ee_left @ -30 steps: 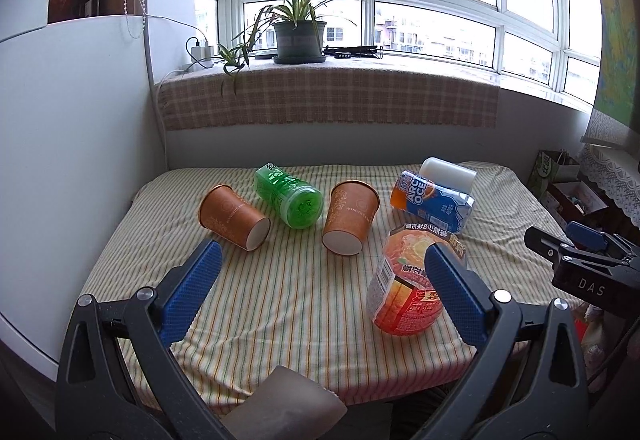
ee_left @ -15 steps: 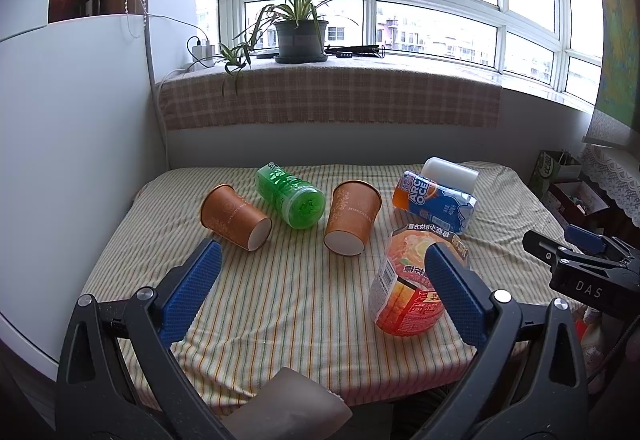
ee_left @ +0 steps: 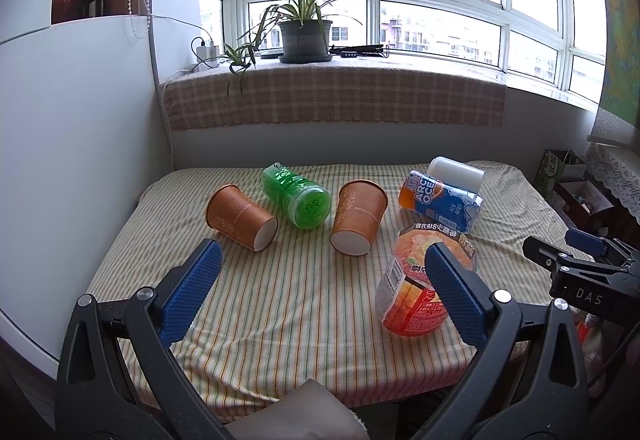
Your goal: Flip cup upright
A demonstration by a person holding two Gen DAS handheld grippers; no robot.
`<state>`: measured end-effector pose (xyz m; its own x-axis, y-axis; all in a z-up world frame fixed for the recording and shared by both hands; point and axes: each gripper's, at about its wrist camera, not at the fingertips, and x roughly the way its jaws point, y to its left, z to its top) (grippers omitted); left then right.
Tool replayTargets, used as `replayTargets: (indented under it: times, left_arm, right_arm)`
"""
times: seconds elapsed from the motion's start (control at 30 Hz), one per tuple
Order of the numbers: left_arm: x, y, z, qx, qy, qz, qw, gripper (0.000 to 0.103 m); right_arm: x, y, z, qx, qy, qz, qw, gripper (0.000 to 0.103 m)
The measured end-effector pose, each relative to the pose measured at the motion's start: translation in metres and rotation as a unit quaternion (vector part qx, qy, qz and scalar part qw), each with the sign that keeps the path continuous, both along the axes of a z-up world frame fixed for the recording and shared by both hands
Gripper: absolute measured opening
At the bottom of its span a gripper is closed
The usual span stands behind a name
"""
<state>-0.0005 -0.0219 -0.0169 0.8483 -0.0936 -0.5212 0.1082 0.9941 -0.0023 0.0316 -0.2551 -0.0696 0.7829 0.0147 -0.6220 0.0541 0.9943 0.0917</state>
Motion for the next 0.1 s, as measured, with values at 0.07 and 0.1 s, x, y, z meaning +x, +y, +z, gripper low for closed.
replayTargets:
  times: [0.07,0.1]
  left_arm:
    - [-0.0013,-0.0007,-0.0001,0.003,-0.002,0.001,1.0000,0.103]
    - [-0.0014,-0.0010,0.0000,0.005,-0.002,0.001,1.0000,0.103]
  right_arm:
    - [-0.0004,0.0012,-0.0001,0.000,0.000,0.002,1.000,0.084]
    - [-0.0004,0.0017,-0.0001,0.000,0.000,0.003,1.000,0.084]
